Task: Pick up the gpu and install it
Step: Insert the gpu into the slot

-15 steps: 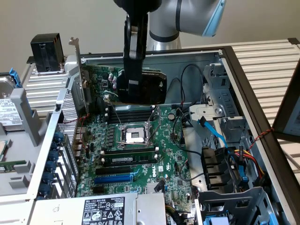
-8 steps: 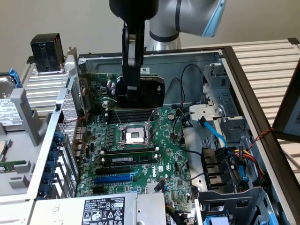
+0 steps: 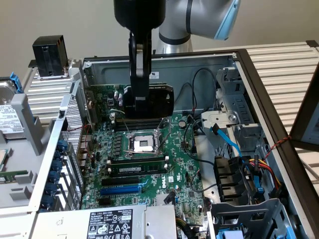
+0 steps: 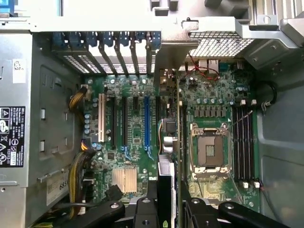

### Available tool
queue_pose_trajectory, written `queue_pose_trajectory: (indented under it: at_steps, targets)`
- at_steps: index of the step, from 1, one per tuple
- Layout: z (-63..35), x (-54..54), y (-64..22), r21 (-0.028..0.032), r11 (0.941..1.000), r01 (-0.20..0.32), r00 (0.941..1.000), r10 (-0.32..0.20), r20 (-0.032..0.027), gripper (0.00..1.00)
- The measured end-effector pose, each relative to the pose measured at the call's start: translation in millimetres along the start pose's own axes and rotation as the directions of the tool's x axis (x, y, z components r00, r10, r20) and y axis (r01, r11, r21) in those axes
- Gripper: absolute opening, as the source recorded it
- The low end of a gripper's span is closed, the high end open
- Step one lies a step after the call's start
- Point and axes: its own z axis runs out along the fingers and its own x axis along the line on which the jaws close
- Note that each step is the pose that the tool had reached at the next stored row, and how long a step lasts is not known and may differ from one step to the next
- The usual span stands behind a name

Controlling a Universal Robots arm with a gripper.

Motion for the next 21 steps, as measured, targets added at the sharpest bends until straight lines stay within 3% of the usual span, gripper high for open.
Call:
queue_pose_trajectory:
  at_steps: [6, 11, 12, 14, 16, 19, 21]
  targets:
    - [7.7, 0.0, 7.3, 0.0069, 0.9999, 0.014, 0.9999, -0.014, -0.0031, 0.27]
    - [12.4, 0.7, 17.7, 0.0088, 0.9999, 0.015, 0.9998, -0.015, -0.0147, 0.27]
    - [13.1, 0.8, 19.3, 0.0095, 0.9998, 0.015, 0.9997, -0.015, -0.0182, 0.27]
    - [14.1, 0.7, 21.7, 0.0120, 0.9998, 0.015, 0.9994, -0.015, -0.0315, 0.27]
    - [15.1, -1.1, 22.6, 0.0198, 0.9997, 0.017, 0.9989, -0.016, -0.0453, 0.27]
    - [17.9, -9.3, 23.1, 0.0296, 0.9994, 0.018, 0.9986, -0.016, -0.0494, 0.27]
    - [20.3, -13.7, 24.2, 0.0323, 0.9993, 0.019, 0.9984, -0.017, -0.0540, 0.27]
